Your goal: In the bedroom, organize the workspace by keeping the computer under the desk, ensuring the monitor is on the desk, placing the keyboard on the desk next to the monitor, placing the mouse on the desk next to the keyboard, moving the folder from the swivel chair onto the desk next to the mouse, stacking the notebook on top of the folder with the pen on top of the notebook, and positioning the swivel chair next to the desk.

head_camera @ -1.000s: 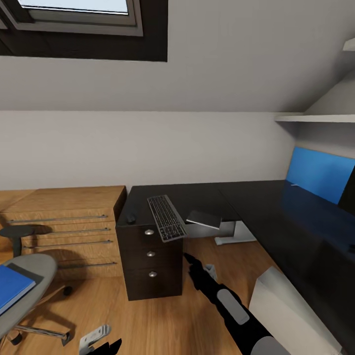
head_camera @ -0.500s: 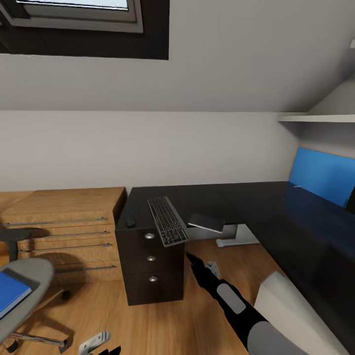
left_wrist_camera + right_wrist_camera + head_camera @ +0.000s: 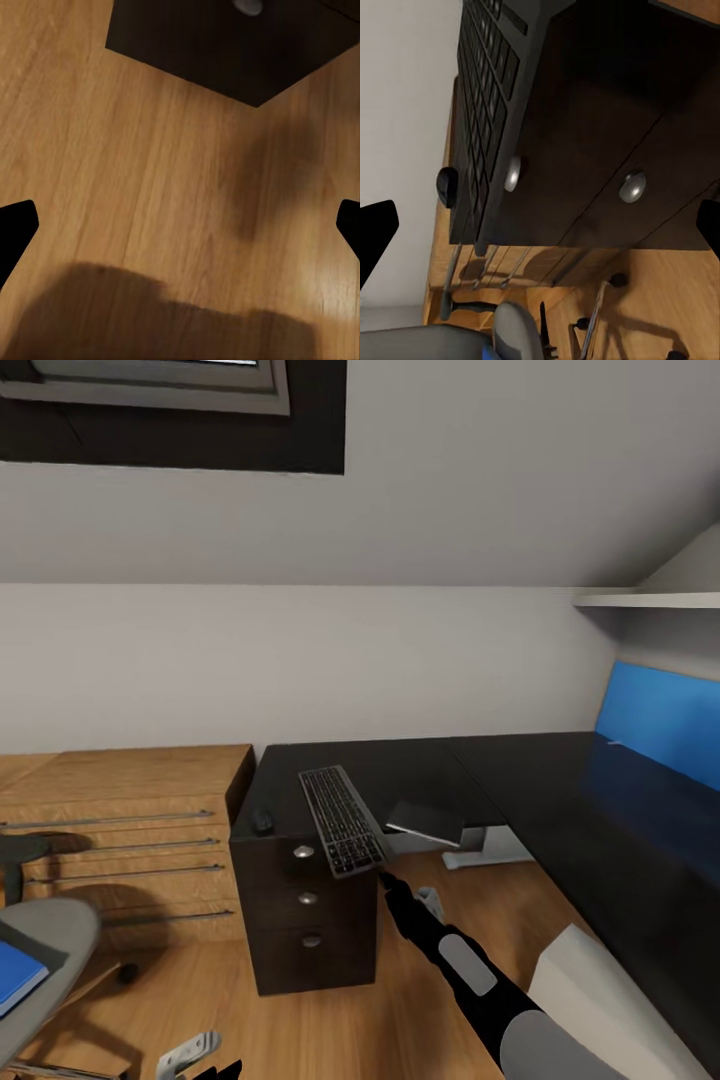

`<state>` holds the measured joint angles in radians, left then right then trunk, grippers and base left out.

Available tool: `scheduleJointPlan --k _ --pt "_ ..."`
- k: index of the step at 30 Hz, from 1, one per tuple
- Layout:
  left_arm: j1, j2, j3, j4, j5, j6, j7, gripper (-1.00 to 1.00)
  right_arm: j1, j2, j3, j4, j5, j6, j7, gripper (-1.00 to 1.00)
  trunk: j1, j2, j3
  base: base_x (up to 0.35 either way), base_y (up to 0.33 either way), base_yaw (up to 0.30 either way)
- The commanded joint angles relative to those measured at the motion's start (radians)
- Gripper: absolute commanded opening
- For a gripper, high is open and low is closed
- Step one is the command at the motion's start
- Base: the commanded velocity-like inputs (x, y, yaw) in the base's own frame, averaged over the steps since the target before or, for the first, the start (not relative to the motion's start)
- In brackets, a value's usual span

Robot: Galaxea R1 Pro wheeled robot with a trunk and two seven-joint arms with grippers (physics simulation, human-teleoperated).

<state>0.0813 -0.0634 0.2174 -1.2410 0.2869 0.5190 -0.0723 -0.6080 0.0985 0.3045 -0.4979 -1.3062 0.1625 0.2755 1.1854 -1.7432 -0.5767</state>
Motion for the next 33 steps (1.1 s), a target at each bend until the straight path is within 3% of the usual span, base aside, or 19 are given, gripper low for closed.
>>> scheduleJointPlan --k 1,21,33 --pt "0.0 -0.001 0.003 -0.002 0.003 0.006 -0.004 1.0 -0.001 0.0 0.003 0.001 -0.008 0.002 0.005 1.0 0.0 0.0 -0.001 0.23 0.024 0.0" --pt "0.0 -0.001 0.002 0.002 -0.004 0.006 -0.004 1.0 -0.001 -0.002 0.001 0.003 -0.008 0.002 0.024 1.0 0.0 0.0 -0.001 0.156 0.01 0.0" --pt "0.0 -0.001 0.007 0.0 -0.001 0.008 -0.004 1.0 -0.001 -0.001 0.001 0.004 -0.008 0.002 0.024 1.0 0.0 0.0 -0.001 0.013 0.002 0.0"
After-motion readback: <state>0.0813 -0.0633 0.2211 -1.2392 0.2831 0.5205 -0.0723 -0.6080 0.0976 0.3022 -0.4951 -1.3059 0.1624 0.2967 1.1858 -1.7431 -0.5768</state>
